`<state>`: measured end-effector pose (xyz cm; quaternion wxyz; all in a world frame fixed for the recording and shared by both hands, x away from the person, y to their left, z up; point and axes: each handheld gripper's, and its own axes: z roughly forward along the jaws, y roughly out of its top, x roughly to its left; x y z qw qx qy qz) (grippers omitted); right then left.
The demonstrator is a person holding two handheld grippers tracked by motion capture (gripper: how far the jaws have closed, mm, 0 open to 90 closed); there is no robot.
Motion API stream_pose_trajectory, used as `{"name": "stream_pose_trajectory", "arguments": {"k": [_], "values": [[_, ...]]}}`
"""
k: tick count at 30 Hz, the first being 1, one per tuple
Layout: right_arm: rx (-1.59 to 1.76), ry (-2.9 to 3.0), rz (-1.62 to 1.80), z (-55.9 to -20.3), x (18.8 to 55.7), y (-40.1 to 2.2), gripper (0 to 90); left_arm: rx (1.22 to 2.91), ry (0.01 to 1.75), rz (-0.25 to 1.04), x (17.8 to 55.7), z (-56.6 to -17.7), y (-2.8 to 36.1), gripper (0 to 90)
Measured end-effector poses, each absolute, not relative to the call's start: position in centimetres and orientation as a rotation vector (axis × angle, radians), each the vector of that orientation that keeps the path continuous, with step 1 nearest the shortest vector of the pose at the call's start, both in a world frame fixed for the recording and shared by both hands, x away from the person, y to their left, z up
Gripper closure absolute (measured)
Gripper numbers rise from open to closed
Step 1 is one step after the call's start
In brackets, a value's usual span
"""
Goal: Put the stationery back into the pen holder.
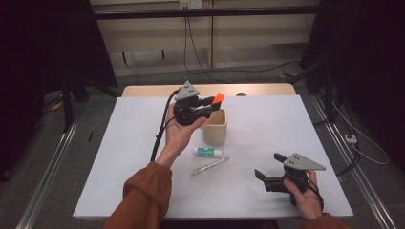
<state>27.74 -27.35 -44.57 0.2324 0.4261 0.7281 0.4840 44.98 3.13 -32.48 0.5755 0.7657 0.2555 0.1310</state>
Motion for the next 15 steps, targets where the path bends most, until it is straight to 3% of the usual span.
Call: {"name": "stream_pose_trajectory", "arguments": {"k": [15], "values": [[1.175,2.002,1.332,-44.6,27.6,-27.4,4.2,1.785,0.590,0.327,46.9,-33.6,0.9,67.2]]}}
